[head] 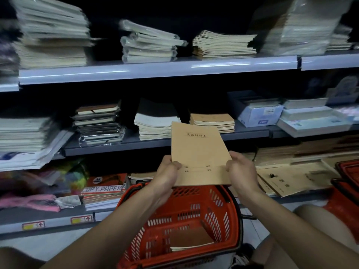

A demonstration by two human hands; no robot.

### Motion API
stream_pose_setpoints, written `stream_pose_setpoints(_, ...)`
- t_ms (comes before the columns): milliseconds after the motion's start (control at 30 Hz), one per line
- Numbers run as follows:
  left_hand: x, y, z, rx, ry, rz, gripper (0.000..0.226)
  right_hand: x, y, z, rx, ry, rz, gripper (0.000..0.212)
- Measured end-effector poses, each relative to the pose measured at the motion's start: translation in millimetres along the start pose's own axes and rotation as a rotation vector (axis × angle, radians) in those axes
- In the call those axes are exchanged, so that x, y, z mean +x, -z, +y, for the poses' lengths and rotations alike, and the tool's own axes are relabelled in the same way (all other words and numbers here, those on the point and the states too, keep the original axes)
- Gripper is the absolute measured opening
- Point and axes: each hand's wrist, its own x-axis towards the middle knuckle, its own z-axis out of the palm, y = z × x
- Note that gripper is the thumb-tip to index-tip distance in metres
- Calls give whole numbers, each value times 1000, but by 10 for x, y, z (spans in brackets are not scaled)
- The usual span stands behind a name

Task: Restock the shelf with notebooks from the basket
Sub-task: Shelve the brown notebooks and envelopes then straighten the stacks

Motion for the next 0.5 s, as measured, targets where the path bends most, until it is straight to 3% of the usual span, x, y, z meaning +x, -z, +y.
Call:
stream_pose_setpoints(300, 476, -278, 459, 0, -62, -115, 22, 524, 147, -166, 39, 193, 93, 48)
stream_pose_setpoints(500, 1021, -449, 765, 158, -141, -96, 22, 1134, 167, -249, -9, 235, 108, 48)
